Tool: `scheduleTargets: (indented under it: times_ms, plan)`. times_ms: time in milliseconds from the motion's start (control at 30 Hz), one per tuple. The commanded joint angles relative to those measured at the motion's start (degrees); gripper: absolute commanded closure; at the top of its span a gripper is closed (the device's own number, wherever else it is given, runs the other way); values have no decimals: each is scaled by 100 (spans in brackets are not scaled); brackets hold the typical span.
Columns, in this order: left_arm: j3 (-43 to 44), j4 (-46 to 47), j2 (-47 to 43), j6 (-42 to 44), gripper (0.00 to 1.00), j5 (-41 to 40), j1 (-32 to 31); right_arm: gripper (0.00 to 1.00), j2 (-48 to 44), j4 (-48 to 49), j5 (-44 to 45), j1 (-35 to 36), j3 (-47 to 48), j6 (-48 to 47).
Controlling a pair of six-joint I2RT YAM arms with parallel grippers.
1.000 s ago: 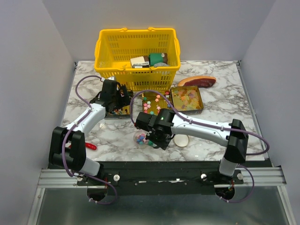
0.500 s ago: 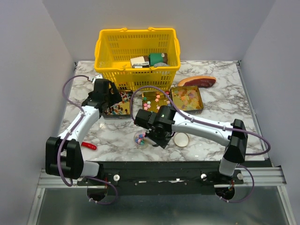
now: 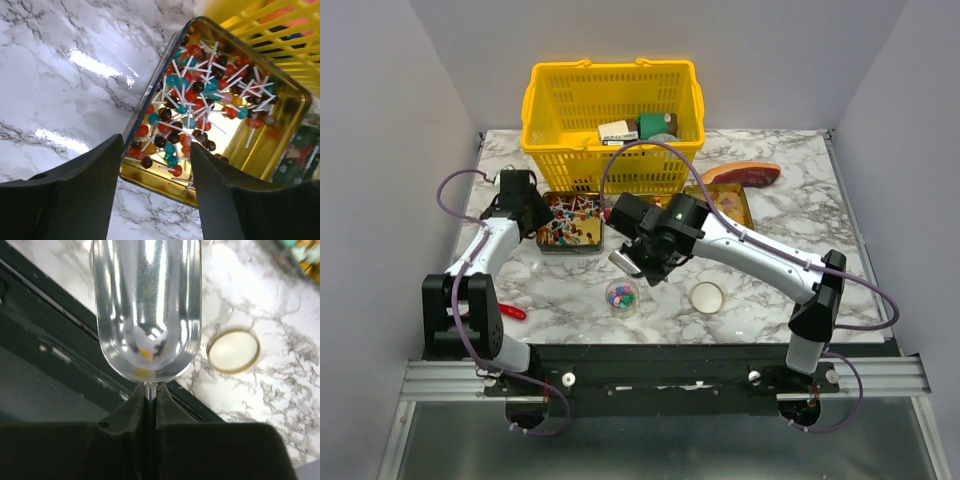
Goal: Pack the candies
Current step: Place the fake candies in the packing bottle, then move the storage box to the center of the board.
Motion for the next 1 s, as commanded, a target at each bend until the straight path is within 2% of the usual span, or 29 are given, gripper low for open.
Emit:
scheduleTargets:
  times_ms: [0,100,333,633,967]
  plan:
    - [130,-126,407,-124,39,164,157,99,286,77,-55,-240,655,87]
    - [138,-73,583,-160,49,217,157,99,383,182,-204,-380,884,61]
    - [138,-12,838,-54,59,331,166,99,436,428,-486,-486,691,17]
    - [16,226,856,51,60,736,8,99,550,631,-732,-670,682,43]
    - [-29,287,873,157,63,692,-774,99,893,797,-1074,-925,744,114]
